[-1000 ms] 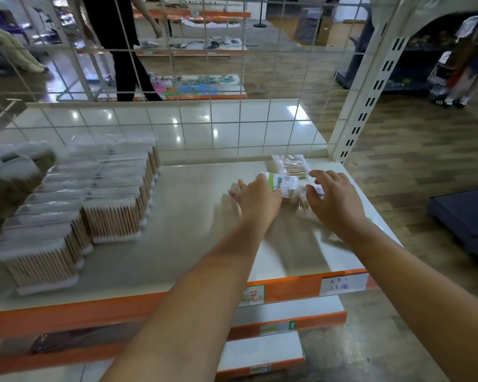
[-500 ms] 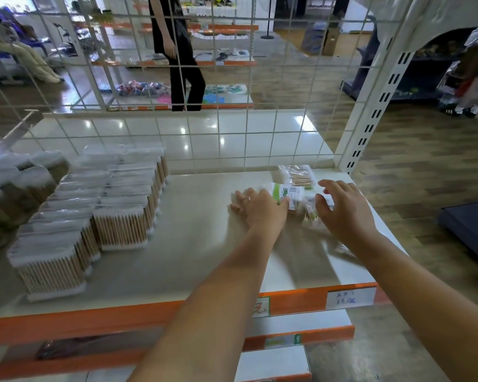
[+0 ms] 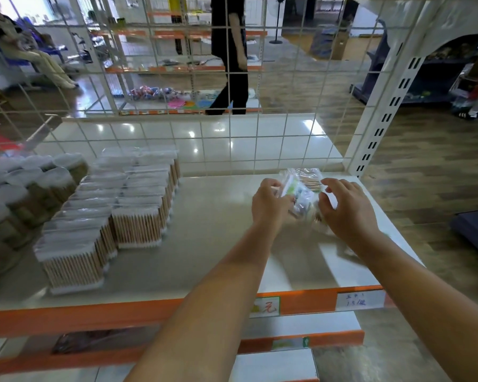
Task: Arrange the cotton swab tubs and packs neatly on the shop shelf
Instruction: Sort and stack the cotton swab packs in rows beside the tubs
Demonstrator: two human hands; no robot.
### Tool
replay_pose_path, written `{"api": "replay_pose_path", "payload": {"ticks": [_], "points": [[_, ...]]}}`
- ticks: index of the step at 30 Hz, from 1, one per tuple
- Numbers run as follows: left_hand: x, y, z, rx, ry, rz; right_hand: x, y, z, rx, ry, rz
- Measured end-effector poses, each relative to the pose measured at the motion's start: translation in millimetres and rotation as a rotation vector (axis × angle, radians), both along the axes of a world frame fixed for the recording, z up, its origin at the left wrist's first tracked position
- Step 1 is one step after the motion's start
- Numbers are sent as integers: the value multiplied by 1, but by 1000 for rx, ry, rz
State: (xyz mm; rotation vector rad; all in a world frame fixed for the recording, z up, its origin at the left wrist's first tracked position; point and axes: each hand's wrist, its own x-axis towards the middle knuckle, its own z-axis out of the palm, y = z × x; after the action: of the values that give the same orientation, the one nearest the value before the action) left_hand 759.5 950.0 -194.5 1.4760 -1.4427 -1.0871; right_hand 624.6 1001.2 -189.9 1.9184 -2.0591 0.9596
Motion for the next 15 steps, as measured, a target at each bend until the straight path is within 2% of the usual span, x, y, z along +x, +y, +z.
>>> {"api": "replay_pose_path", "payload": {"ticks": [3,7,10,15], "points": [[18,-5,13,48,181,4,9,0,3,-19,-46,6],[50,-8,36,57,280,-48,33,2,8,-72,-161,62],[73,-6,54,38,271,-121,61,8,13,-104,-267,154],[104,-3,69,3,221,-126,106,11,22,-102,-273,266]]}}
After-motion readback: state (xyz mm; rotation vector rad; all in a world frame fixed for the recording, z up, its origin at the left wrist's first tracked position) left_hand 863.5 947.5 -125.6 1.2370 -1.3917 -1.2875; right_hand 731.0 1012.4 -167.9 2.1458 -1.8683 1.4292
